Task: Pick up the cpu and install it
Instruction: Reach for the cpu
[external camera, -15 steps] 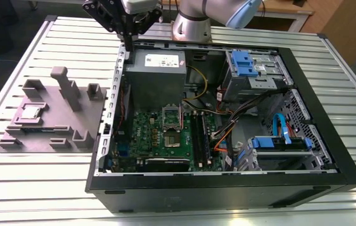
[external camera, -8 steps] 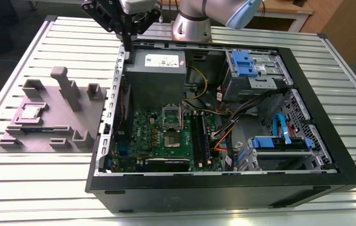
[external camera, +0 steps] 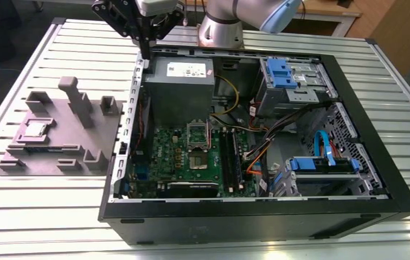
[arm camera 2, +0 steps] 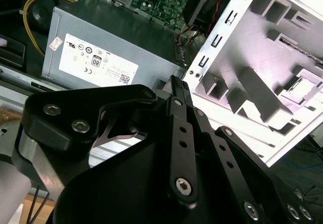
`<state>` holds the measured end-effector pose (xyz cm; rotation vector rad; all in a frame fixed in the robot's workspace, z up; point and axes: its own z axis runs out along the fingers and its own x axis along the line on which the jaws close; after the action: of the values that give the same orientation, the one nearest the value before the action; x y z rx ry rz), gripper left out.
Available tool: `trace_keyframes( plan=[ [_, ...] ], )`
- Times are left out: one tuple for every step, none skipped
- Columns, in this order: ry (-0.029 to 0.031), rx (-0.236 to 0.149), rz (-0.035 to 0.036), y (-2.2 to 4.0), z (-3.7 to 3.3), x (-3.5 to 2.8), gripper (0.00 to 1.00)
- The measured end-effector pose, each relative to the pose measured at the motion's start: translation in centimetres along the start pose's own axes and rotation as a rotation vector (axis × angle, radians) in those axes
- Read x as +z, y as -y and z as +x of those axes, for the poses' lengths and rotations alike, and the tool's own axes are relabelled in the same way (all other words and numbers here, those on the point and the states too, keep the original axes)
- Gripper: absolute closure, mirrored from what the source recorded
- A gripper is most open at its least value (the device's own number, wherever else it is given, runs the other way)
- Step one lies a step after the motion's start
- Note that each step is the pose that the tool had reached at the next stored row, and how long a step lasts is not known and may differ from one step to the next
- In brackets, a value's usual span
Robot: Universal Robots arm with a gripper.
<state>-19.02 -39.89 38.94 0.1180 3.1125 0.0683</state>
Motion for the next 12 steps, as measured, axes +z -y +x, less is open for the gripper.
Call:
trace_keyframes(
  plan=[
    [0.0000,0.000,0.0000,0.00,0.03,0.00,0.90],
    [0.0000,0.000,0.0000,0.01,0.06,0.00,0.90],
    [0.0001,0.000,0.0000,0.01,0.08,0.01,0.90],
    [0.0000,0.000,0.0000,0.01,0.11,0.00,0.90],
    [0.0000,0.000,0.0000,0.01,0.14,0.01,0.90],
    [0.0000,0.000,0.0000,0.01,0.17,0.01,0.90],
    [0.0000,0.000,0.0000,0.02,0.20,0.01,0.90],
    [0.0001,0.000,0.0000,0.02,0.23,0.01,0.90],
    [0.0000,0.000,0.0000,0.02,0.26,0.01,0.90],
    [0.0001,0.000,0.0000,0.02,0.28,0.02,0.90],
    [0.0001,0.000,0.0000,0.02,0.31,0.02,0.90],
    [0.0001,0.000,0.0000,0.03,0.34,0.02,0.90]
  ],
)
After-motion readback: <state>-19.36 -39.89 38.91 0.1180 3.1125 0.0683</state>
